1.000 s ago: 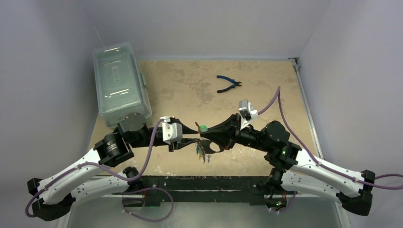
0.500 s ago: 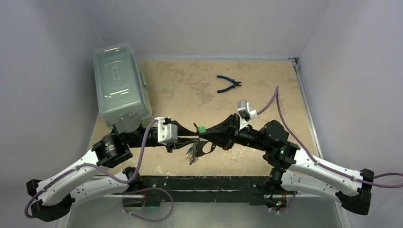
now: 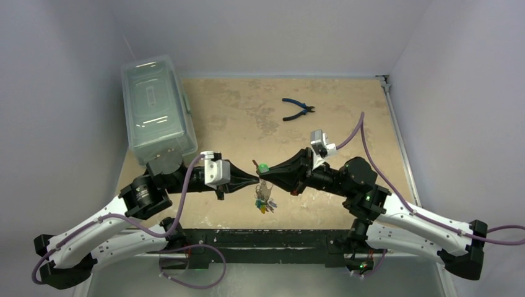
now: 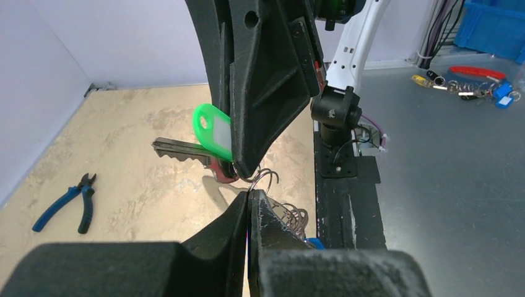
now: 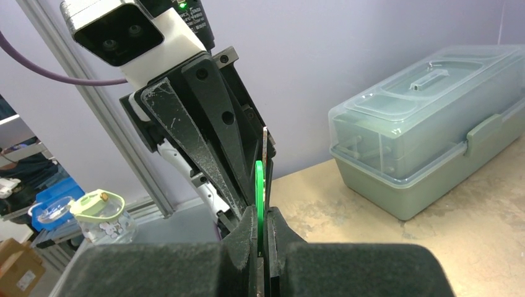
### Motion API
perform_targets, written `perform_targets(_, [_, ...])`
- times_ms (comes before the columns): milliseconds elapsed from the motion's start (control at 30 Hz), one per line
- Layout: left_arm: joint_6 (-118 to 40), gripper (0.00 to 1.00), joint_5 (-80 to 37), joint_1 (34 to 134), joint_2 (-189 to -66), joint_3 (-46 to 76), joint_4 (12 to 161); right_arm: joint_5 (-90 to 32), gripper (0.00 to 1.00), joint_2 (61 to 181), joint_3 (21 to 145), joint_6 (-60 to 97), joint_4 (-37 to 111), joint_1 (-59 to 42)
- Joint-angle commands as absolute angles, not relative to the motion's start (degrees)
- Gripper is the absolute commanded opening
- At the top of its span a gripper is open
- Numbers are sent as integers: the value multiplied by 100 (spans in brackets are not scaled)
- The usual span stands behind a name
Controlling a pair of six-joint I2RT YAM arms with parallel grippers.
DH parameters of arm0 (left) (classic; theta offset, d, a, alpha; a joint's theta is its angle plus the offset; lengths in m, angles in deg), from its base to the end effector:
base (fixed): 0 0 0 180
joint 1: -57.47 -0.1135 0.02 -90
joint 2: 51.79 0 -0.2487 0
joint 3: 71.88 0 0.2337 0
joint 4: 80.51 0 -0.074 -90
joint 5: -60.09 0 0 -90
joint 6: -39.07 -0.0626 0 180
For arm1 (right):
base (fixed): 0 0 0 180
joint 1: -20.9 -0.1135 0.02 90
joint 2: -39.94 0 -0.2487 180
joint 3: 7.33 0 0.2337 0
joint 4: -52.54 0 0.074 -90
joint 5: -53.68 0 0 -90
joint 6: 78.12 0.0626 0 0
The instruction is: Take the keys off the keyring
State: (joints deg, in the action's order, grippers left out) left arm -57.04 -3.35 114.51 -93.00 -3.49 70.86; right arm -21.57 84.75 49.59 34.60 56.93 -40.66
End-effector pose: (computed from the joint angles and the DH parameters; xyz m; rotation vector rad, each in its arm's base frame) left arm 0.0694 -0.1585 0.3808 1.1907 1.2103 -1.0462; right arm 0.0817 0.1844 0.3760 -0.7002 1.2502 1.4041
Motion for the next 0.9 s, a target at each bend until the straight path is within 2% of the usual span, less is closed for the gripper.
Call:
perform_targets(0, [-5426, 0, -660, 11435, -9216, -312, 7339, -2076, 0, 8318, 5010, 3535, 6183, -4071])
perform_targets(400, [-5160, 0, -1040, 11441, -9043, -381, 7533, -1910, 0, 8246, 4921, 3560, 6231, -4071])
perform_targets(667, [-5196, 0, -646, 11434, -9175, -430, 7549, -2160, 0, 8129, 4935, 3567, 6164, -4071])
perform_targets(833, [-5196, 30, -524, 11438, -9518, -268, 7250, -2869, 0, 7933, 4918, 3568, 6025, -4071])
perform_targets(867, [-5171, 33, -546, 11439, -9561, -261, 7238, -3082, 0, 7885, 4896, 3587, 6000, -4071])
